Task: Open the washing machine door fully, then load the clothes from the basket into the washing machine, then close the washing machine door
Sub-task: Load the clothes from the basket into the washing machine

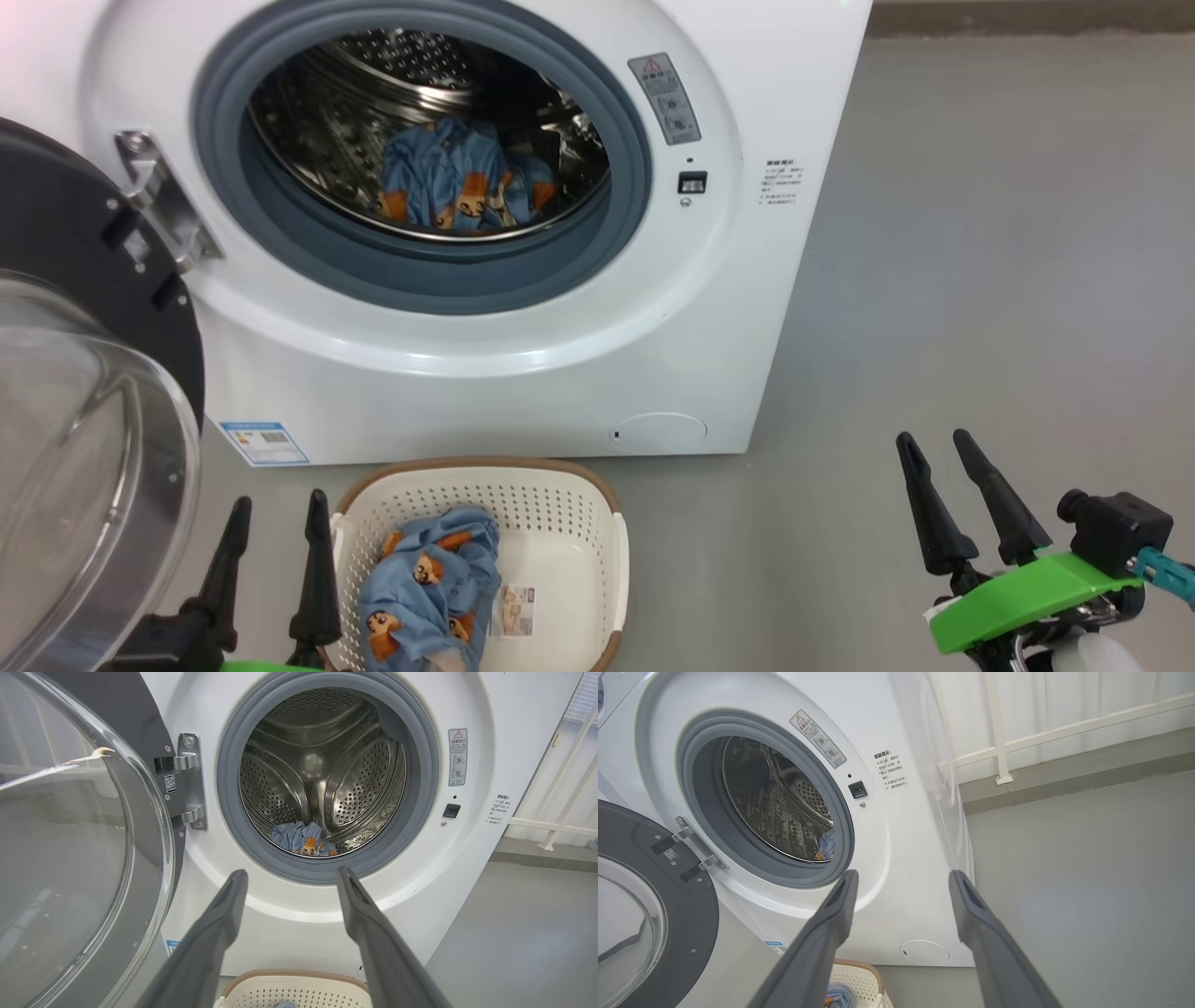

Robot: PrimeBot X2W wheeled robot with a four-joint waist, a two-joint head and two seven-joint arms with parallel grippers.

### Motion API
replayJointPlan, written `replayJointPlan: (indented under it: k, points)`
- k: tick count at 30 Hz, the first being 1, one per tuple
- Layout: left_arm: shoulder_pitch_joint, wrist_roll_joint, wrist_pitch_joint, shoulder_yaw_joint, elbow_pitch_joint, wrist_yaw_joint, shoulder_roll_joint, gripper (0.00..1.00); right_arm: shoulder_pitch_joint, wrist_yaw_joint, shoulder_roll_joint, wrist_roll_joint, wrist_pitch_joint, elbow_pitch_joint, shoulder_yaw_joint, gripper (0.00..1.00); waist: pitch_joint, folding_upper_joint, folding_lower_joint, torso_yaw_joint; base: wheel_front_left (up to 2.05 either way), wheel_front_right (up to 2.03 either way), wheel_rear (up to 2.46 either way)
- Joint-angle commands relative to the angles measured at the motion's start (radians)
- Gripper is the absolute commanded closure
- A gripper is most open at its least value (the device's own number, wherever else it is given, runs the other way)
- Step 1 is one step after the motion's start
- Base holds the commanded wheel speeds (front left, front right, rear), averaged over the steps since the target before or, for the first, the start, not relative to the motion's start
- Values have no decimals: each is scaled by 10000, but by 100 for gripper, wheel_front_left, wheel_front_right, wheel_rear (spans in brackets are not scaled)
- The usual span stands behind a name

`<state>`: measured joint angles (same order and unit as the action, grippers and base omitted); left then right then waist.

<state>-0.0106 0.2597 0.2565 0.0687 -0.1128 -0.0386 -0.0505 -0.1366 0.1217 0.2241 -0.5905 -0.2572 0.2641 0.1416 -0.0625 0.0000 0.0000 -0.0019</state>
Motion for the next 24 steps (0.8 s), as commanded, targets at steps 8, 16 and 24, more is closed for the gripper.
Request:
replayJointPlan:
  k: [8, 16, 24]
  points:
    - [176, -22, 53, -170, 388, 111, -9, 0, 219, 90, 172, 140, -46, -253, 48, 0, 413, 0, 0, 288, 0, 0, 0]
    - [174, 18, 53, -101, 459, 168, -1, 0, 169, 90, 244, 406, -46, -210, -24, 0, 404, 0, 0, 307, 0, 0, 0]
    - [165, 82, 53, -66, 485, 195, 1, 0, 217, 90, 205, 647, -46, -248, -130, 0, 369, 0, 0, 258, 0, 0, 0]
